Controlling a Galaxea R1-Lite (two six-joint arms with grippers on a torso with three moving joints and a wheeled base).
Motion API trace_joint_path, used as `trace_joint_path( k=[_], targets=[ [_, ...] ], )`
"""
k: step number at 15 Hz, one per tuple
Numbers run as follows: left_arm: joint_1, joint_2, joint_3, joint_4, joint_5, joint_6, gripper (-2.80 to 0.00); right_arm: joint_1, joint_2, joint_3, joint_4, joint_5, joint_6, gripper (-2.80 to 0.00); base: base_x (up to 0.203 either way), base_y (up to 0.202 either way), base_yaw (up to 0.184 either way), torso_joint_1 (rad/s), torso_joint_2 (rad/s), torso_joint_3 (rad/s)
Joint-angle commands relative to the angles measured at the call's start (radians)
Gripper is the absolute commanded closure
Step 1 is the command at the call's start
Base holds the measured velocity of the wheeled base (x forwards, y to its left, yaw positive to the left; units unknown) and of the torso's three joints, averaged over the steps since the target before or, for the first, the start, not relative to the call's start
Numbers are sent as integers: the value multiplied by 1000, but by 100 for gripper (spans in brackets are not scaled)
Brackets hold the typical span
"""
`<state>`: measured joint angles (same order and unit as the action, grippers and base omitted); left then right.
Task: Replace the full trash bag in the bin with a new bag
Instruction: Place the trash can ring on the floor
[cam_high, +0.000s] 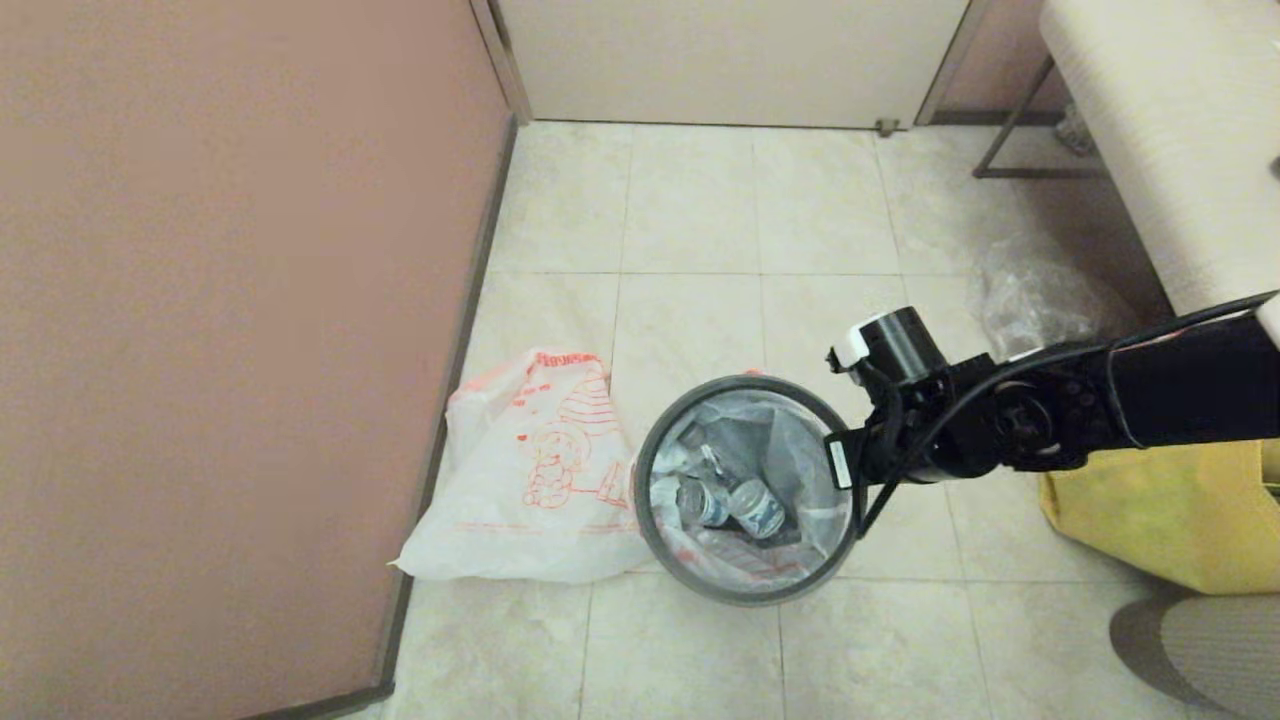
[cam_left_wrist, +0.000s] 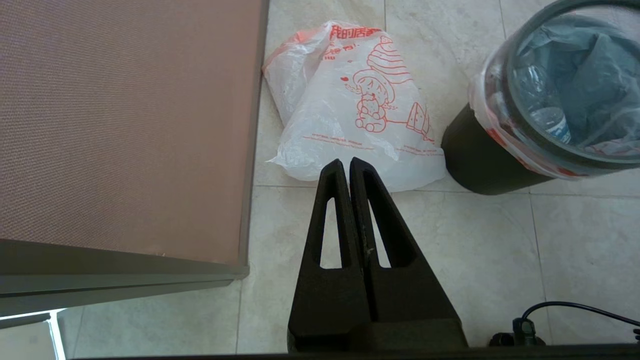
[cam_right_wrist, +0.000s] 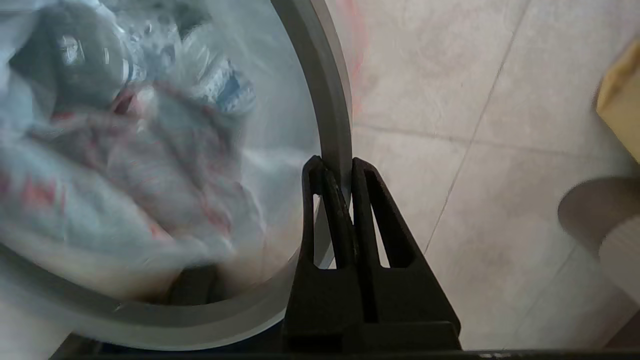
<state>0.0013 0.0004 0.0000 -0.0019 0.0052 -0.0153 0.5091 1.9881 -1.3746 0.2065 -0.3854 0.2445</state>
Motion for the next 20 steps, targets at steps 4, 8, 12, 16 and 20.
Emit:
trace_joint_path(
  k=[4, 8, 12, 16, 20],
  targets=[
    [0, 0, 0, 0, 1, 0, 0, 22, -305, 63, 215, 1, 89, 0, 0, 0, 0, 0, 0, 0],
    [0, 0, 0, -1, 1, 0, 0, -77, -518, 118, 478, 26, 146, 0, 0, 0, 0, 0, 0, 0],
    [0, 0, 0, -1, 1, 0, 0, -409, -521, 314, 455, 69, 45, 0, 0, 0, 0, 0, 0, 0],
    [0, 0, 0, 0, 1, 0, 0, -620, -425, 499, 158, 148, -156, 0, 0, 0, 0, 0, 0, 0],
    [0, 0, 0, -1, 1, 0, 0, -641, -301, 493, 86, 164, -192, 0, 0, 0, 0, 0, 0, 0]
  ],
)
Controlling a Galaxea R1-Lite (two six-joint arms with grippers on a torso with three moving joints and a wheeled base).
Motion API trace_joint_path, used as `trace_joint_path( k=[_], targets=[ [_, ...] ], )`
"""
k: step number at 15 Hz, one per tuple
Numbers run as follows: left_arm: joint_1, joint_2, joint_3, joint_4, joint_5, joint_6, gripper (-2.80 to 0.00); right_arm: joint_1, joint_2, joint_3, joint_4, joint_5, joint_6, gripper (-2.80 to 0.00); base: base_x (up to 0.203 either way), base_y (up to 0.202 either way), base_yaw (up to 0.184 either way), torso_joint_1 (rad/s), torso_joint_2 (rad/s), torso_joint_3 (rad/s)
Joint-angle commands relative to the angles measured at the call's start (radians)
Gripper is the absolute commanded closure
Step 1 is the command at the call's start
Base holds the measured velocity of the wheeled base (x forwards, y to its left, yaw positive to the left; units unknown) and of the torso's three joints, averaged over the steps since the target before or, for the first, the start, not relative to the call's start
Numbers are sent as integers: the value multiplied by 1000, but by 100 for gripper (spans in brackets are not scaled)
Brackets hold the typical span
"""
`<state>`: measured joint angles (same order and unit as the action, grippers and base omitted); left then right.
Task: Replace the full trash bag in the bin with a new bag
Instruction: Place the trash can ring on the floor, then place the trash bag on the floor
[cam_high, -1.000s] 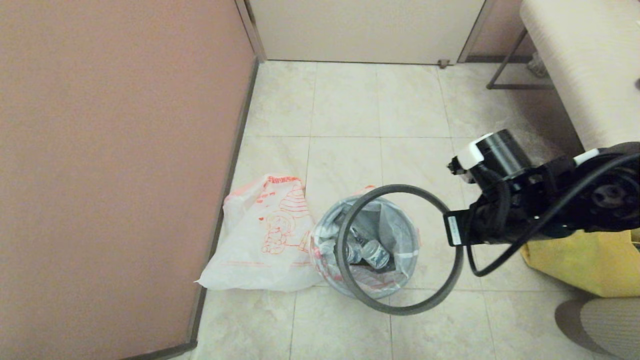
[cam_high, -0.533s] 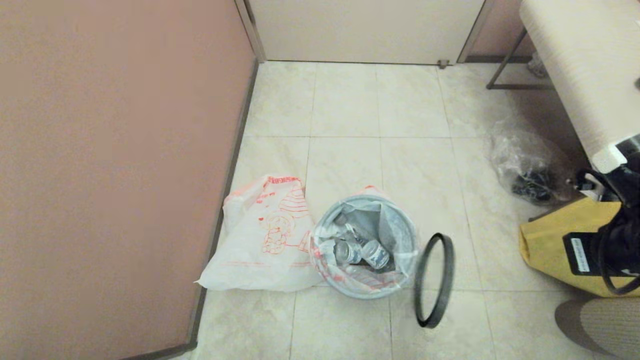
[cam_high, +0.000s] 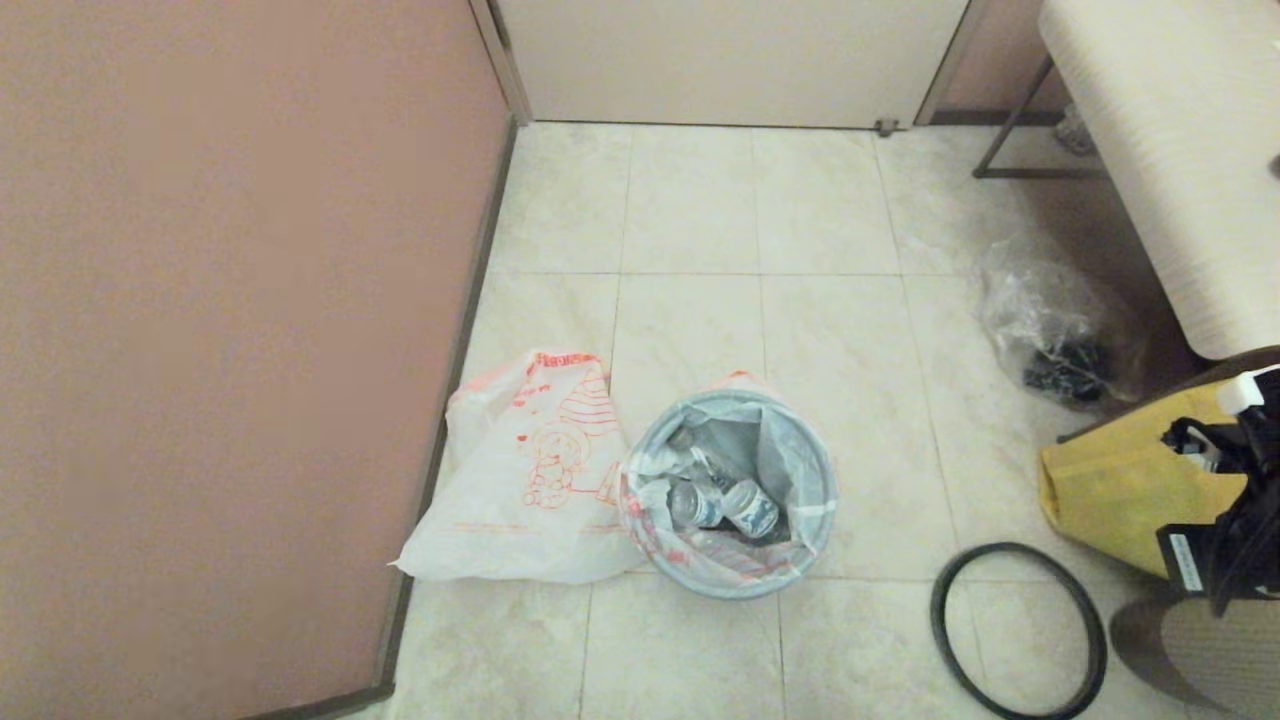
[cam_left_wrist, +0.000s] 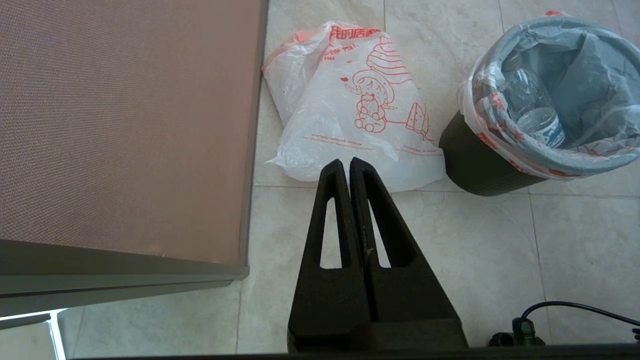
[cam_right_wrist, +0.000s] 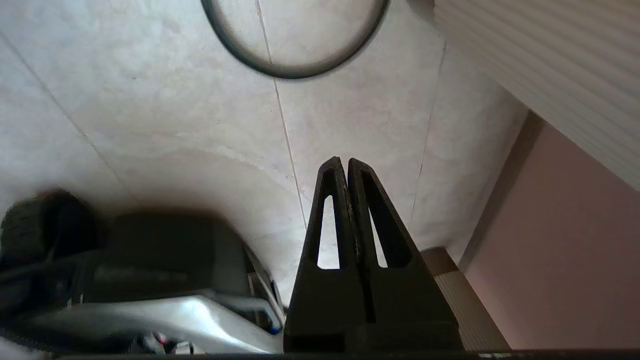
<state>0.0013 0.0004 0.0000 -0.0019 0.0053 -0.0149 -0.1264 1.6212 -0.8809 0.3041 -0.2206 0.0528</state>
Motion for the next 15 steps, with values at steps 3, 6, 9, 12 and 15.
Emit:
trace_joint_path(
  k=[3, 6, 9, 12, 15],
  targets=[
    [0, 0, 0, 0, 1, 0, 0, -3, 156, -1, -98, 6, 2, 0, 0, 0, 0, 0, 0, 0],
    [0, 0, 0, 0, 1, 0, 0, 25, 159, -38, -124, 96, 7, 0, 0, 0, 0, 0, 0, 0],
    [0, 0, 0, -1, 1, 0, 0, 31, 156, -111, -118, 264, 61, 0, 0, 0, 0, 0, 0, 0],
    [0, 0, 0, -1, 1, 0, 0, 107, 171, -156, -107, 325, 83, 0, 0, 0, 0, 0, 0, 0],
    [0, 0, 0, 0, 1, 0, 0, 253, 222, -190, -128, 337, 112, 0, 0, 0, 0, 0, 0, 0]
  ],
)
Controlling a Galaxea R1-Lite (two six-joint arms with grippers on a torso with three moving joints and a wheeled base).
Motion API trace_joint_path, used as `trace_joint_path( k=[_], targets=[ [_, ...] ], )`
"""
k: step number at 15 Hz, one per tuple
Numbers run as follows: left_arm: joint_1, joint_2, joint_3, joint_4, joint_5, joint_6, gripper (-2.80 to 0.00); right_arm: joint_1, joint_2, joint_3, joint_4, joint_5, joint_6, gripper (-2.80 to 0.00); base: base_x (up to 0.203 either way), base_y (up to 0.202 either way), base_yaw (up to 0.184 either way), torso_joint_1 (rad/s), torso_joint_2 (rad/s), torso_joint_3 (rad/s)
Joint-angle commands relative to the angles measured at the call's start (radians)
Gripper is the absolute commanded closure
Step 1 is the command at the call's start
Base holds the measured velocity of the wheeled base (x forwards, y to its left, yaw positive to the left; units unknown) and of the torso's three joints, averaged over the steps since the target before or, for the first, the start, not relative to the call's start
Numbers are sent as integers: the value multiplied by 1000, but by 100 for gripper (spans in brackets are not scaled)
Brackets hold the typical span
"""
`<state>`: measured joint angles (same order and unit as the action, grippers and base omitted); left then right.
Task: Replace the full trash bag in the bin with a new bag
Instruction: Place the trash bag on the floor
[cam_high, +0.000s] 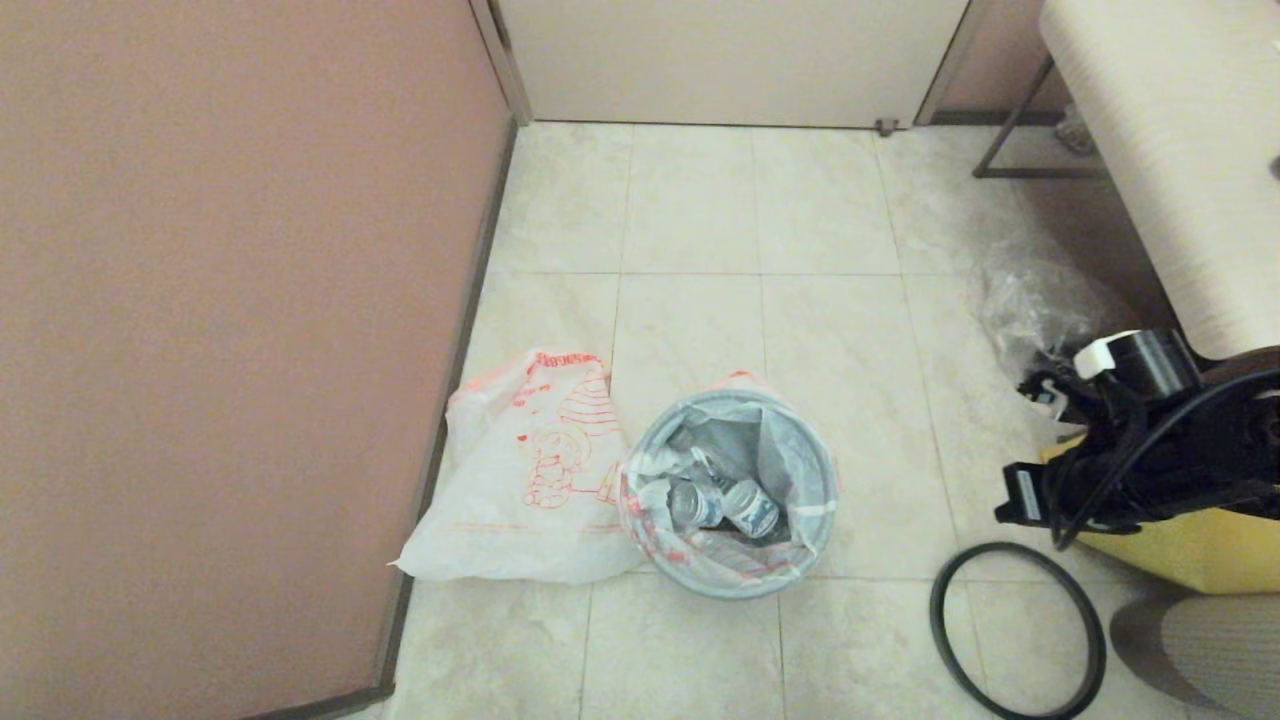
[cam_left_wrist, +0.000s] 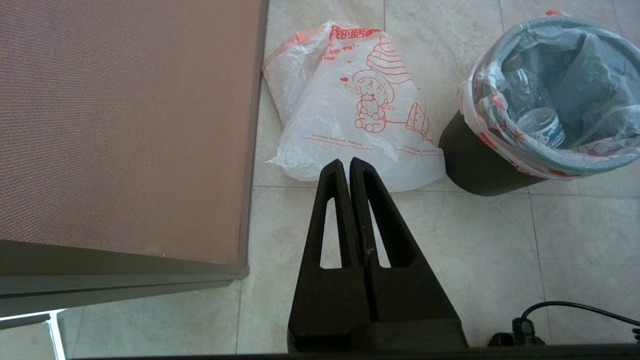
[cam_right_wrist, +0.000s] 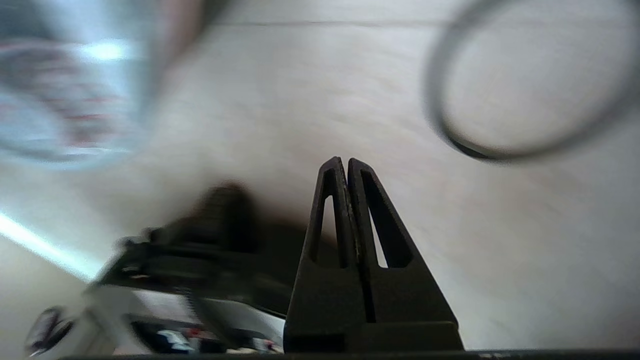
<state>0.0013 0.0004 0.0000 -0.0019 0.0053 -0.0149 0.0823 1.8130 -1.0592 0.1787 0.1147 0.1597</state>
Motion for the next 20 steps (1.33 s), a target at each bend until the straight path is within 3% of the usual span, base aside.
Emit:
trace_joint_path(
  k=[1, 4, 5, 7, 9, 14, 20],
  targets=[
    [0, 0, 0, 0, 1, 0, 0, 82, 67, -27, -44, 30, 46, 0, 0, 0, 0, 0, 0, 0],
    [0, 0, 0, 0, 1, 0, 0, 111, 220, -84, -170, 77, 87, 0, 0, 0, 0, 0, 0, 0],
    [0, 0, 0, -1, 1, 0, 0, 102, 257, -115, -204, 102, 89, -280, 0, 0, 0, 0, 0, 0],
    [0, 0, 0, 0, 1, 0, 0, 67, 288, -161, -253, 257, 83, -280, 0, 0, 0, 0, 0, 0],
    [0, 0, 0, 0, 1, 0, 0, 24, 330, -237, -269, 356, 54, -280, 0, 0, 0, 0, 0, 0],
    [0, 0, 0, 0, 1, 0, 0, -1, 462, -347, -266, 376, -51, -280, 0, 0, 0, 0, 0, 0],
    [0, 0, 0, -1, 1, 0, 0, 2, 514, -365, -263, 383, -130, -280, 0, 0, 0, 0, 0, 0]
  ],
)
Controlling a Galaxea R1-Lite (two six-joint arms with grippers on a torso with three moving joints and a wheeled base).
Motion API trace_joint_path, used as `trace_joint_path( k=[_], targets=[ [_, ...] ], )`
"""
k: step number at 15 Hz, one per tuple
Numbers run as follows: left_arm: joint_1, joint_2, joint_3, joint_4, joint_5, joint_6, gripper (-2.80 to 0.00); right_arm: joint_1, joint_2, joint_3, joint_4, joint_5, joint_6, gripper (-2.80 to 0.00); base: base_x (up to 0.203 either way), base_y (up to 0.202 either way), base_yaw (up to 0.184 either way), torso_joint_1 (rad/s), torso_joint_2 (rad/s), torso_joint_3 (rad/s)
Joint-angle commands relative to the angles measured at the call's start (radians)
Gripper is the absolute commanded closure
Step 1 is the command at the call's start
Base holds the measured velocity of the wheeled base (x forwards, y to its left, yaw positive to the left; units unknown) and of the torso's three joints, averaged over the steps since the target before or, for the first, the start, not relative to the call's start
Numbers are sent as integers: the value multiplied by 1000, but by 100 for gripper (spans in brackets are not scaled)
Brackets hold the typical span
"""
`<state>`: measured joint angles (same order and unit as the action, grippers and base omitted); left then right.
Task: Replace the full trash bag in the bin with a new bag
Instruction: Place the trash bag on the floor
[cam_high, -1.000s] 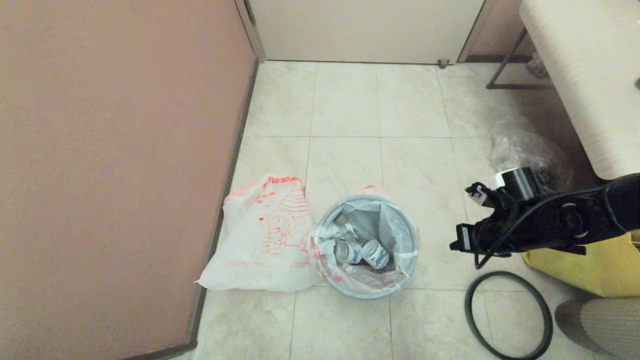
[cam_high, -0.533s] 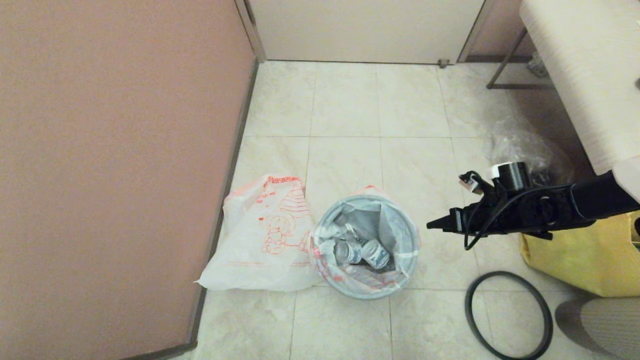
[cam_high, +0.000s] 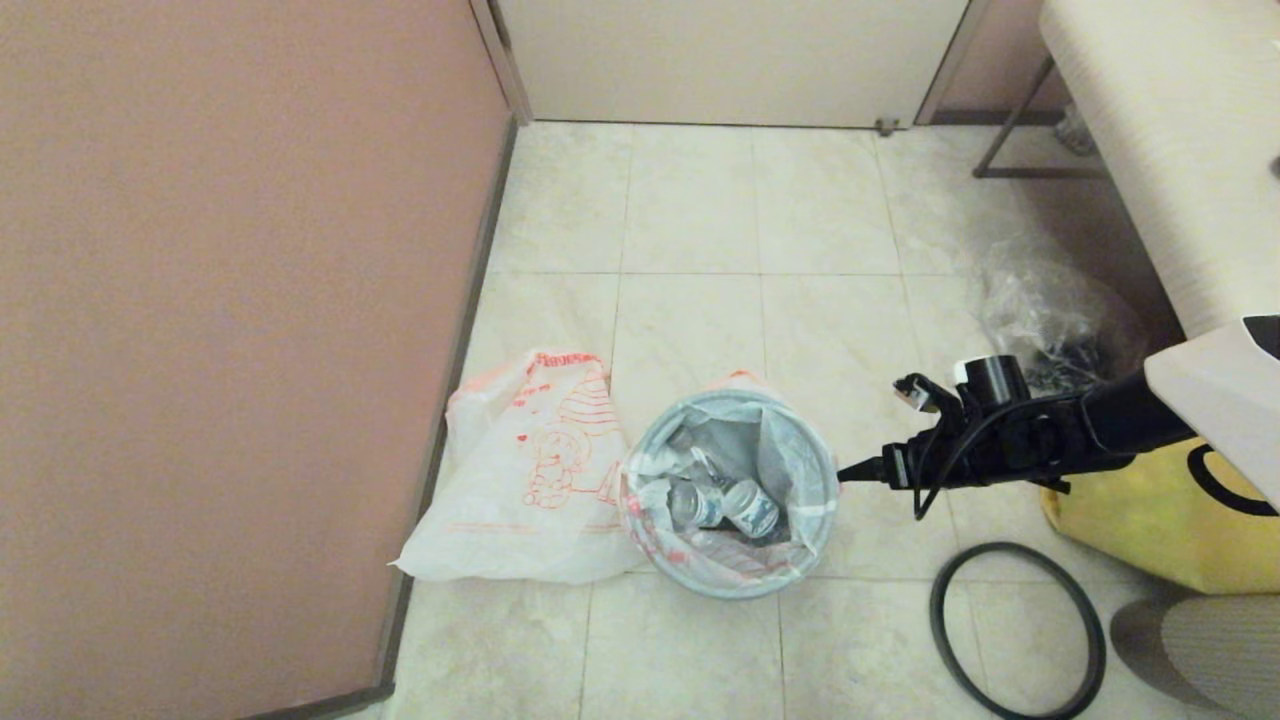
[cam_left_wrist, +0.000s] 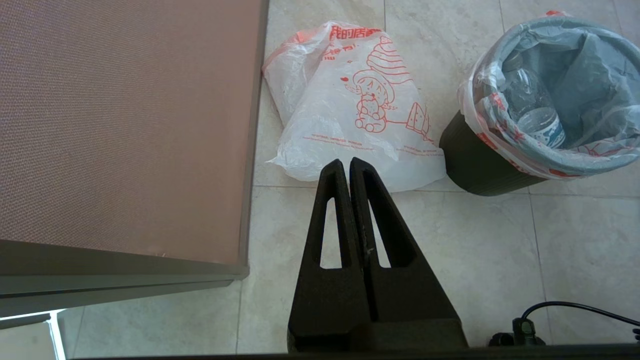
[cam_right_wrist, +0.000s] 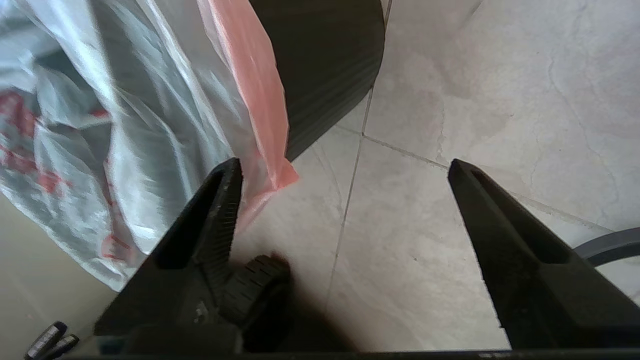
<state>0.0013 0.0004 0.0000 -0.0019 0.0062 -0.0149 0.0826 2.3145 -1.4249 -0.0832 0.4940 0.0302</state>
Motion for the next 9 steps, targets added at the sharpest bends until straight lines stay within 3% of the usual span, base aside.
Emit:
trace_joint_path(
  k=[1, 4, 9],
  targets=[
    [0, 0, 0, -1, 0, 0, 0, 4, 14, 1, -1, 5, -8, -280, 0, 0, 0, 0, 0, 0],
    [0, 0, 0, -1, 0, 0, 0, 18, 40, -1, -6, 2, -48, -280, 0, 0, 0, 0, 0, 0],
    [0, 0, 0, 0, 0, 0, 0, 39, 54, -42, -10, 1, -43, -280, 0, 0, 0, 0, 0, 0]
  ],
)
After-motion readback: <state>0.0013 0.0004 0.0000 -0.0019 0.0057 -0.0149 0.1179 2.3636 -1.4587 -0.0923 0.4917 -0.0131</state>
